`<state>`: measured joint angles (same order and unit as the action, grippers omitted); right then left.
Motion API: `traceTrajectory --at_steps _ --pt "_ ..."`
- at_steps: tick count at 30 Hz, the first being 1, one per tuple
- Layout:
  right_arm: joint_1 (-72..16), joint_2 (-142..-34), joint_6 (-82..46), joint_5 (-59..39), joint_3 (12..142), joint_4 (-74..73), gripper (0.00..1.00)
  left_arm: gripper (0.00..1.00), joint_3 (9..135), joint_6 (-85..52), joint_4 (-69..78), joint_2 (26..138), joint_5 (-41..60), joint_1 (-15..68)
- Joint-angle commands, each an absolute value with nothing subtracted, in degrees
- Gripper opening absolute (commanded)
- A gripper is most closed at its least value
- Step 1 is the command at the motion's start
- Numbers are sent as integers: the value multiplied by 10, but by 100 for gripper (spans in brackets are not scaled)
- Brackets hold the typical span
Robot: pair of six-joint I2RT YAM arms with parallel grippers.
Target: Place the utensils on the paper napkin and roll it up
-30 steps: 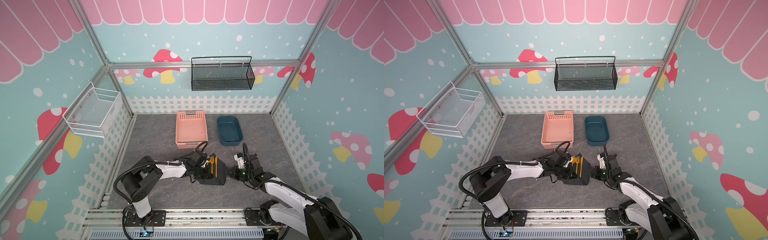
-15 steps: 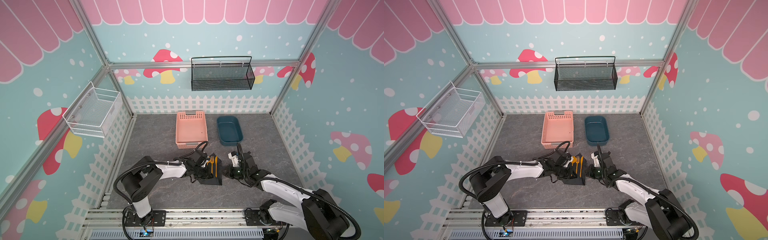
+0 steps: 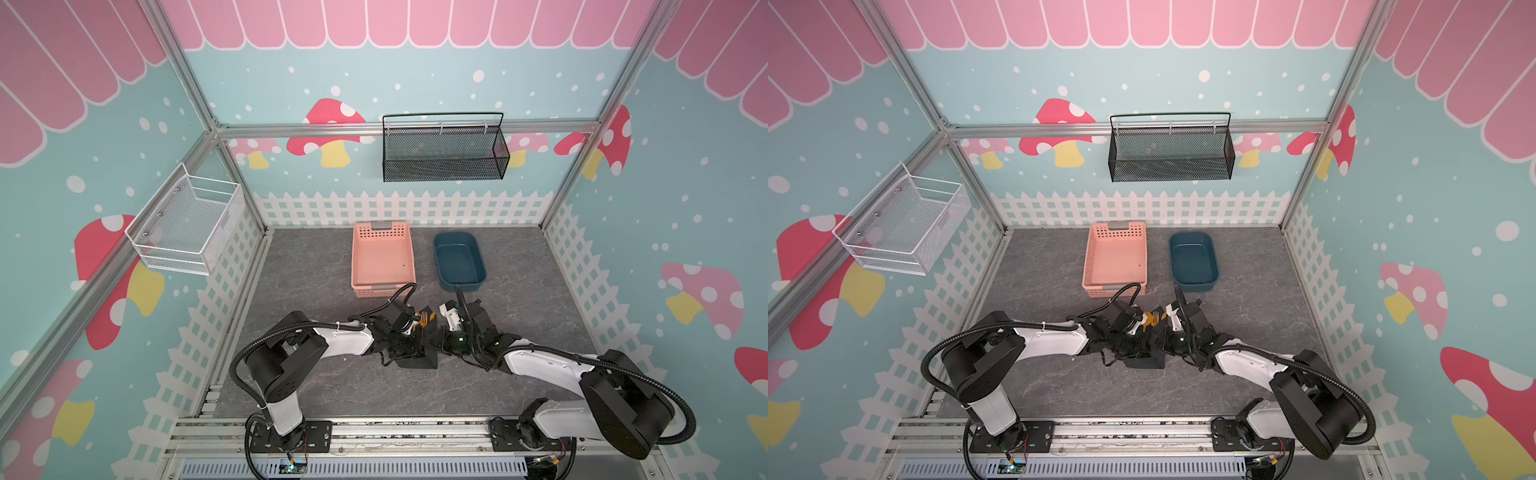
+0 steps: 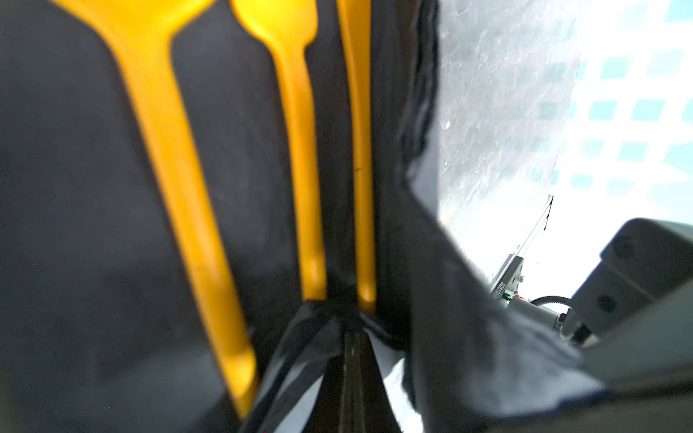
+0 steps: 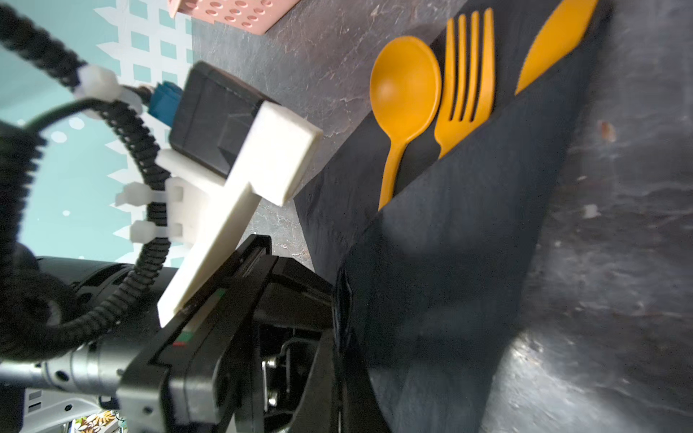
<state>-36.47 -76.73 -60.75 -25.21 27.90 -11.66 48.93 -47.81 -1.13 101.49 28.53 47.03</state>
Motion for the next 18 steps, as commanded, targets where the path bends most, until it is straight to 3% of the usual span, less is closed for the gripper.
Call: traceTrajectory --at_steps 1,18 --pt "-370 -778 -627 -239 286 -143 1 2 491 -486 -2 1016 286 473" --pt "-370 -808 -621 -236 289 -157 1 6 484 -422 -151 907 201 465"
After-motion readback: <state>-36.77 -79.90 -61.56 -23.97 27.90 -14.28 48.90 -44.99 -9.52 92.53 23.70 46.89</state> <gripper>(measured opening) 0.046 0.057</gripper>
